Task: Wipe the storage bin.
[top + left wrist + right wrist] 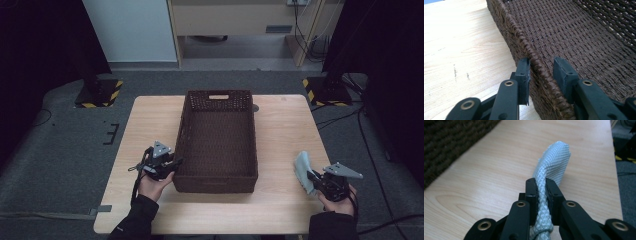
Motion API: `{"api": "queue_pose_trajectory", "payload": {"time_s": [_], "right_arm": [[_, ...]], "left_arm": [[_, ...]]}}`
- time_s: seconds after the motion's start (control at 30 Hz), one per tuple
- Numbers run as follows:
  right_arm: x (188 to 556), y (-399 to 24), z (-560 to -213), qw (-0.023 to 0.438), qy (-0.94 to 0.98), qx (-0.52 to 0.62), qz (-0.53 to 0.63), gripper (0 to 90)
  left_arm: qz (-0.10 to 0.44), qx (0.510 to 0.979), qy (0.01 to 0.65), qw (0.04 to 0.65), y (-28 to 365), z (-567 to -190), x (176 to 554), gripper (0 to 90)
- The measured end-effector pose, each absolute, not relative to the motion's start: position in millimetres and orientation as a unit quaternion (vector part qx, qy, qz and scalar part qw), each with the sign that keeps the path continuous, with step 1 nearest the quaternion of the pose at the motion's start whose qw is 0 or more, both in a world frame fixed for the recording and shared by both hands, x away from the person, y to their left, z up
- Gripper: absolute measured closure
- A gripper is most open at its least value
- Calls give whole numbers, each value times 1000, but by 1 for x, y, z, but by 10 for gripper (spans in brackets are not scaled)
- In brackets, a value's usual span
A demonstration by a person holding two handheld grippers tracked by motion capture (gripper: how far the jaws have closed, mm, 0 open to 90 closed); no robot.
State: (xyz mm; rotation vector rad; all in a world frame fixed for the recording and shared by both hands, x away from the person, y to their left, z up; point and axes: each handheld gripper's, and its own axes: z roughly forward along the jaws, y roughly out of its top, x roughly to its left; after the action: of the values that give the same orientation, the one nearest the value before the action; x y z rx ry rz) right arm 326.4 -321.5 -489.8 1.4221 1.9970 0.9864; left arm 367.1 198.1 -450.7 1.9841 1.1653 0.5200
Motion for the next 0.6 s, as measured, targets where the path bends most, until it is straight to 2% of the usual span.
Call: {"api": "queue_pose_trajectory", "payload": {"time_s": [0.2,0.43,0.47,0.6], "right_arm": [[332,-320,-500,225,749,536,319,777],[332,-321,-499,240,735,545,324,679],[331,-321,-497,250,732,541,331,632],[330,-320,-493,269,723,535,346,558]], "left_arm": [[202,778,457,382,198,-451,367,657],[202,778,457,382,198,-451,367,656],[203,778,456,381,198,-451,367,657],[202,778,456,382,198,-451,367,657]]}}
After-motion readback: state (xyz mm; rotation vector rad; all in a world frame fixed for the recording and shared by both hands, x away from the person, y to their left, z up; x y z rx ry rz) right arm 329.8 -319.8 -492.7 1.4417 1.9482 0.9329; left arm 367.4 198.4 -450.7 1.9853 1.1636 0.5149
